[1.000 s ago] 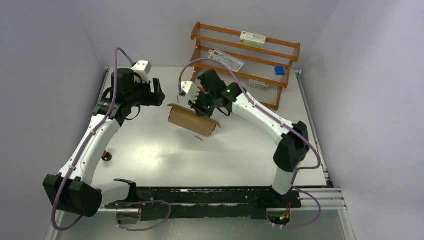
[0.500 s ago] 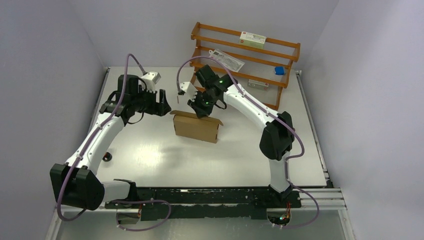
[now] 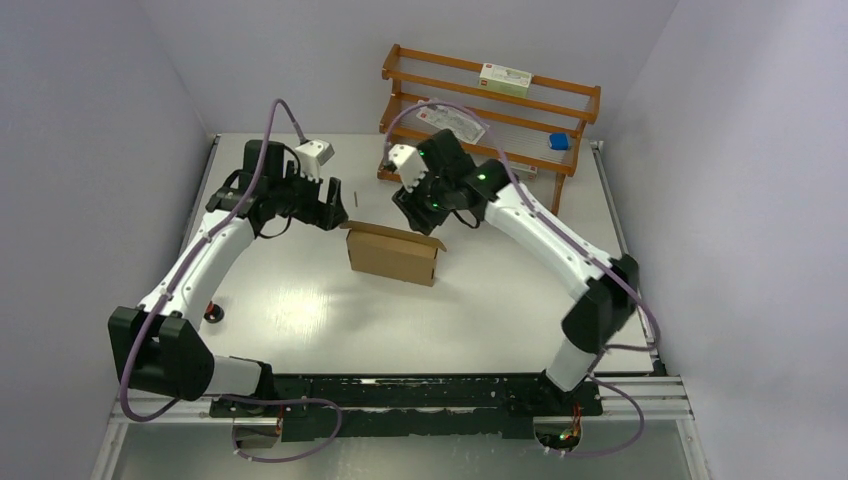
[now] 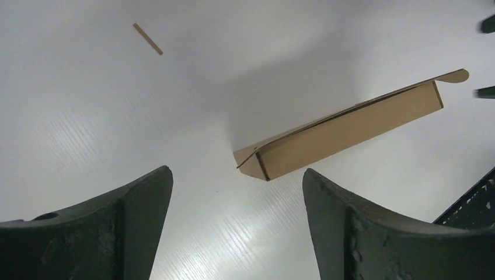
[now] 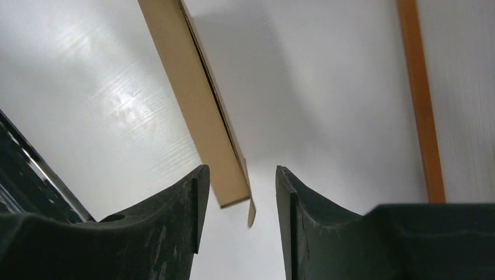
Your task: Fold the paper box
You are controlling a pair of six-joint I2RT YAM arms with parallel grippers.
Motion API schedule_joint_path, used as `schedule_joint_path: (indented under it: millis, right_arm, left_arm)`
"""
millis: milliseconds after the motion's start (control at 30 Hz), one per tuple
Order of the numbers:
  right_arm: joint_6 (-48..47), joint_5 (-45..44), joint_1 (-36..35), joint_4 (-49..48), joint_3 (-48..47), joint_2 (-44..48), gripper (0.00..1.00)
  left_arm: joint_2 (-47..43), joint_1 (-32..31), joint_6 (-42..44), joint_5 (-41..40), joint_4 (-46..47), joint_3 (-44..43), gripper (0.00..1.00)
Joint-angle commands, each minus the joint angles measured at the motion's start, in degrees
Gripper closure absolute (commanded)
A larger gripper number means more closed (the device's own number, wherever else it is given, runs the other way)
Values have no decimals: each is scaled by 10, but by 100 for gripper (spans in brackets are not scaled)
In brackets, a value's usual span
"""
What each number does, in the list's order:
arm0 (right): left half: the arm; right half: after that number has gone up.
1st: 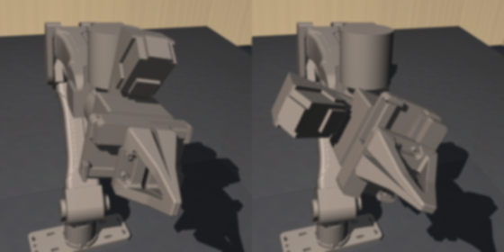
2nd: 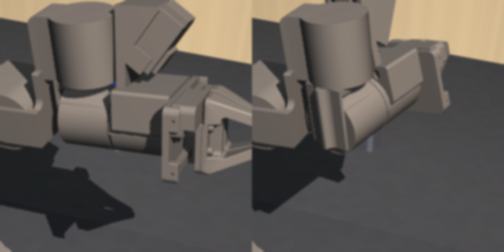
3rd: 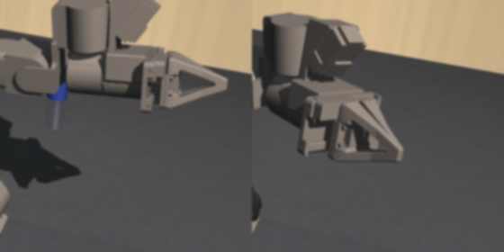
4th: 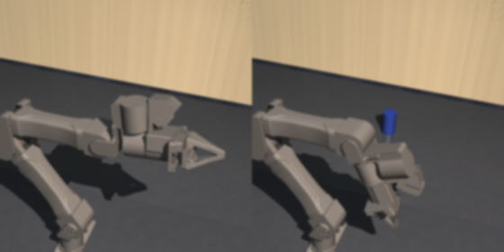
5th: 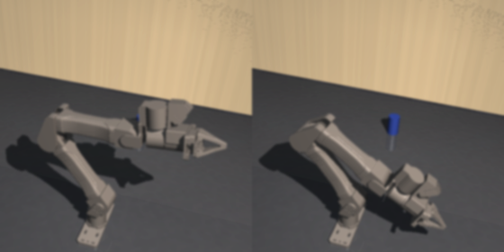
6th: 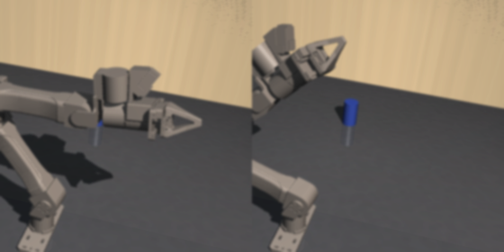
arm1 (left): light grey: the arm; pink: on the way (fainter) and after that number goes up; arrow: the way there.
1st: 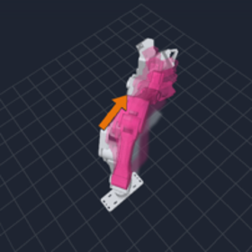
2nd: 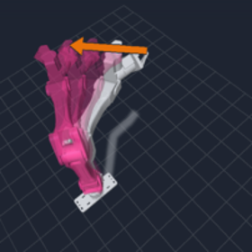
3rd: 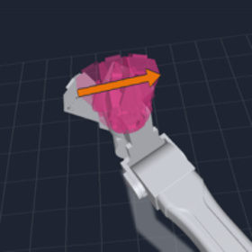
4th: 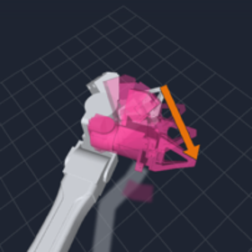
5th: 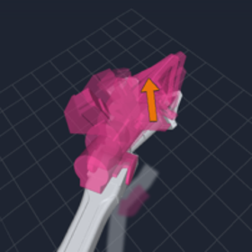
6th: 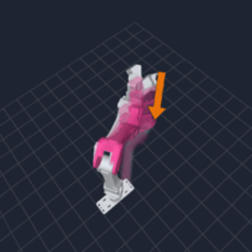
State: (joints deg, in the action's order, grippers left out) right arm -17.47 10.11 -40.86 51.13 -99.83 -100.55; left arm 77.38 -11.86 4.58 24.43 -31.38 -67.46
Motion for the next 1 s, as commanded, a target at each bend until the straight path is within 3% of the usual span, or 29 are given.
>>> schedule_joint_path:
  millis: [0, 167, 300, 733, 967]
  right_arm:
    - [132, -87, 2, -37, 83, 89, 51]
    - [223, -146, 11, -41, 173, 175, 49]
    - [257, -117, 12, -71, 229, 207, 51]
    - [241, -104, 23, -114, 252, 169, 63]
    - [234, -91, 31, -123, 265, 160, 67]
  left_arm:
    - [11, -15, 39, -6, -33, -31, 13]
    - [28, -27, 67, -22, -52, -45, 12]
    - [43, -34, 80, -21, -61, -46, 15]
    - [74, -35, 97, -8, -81, -66, 48]
    - [86, -35, 102, 14, -85, -73, 48]
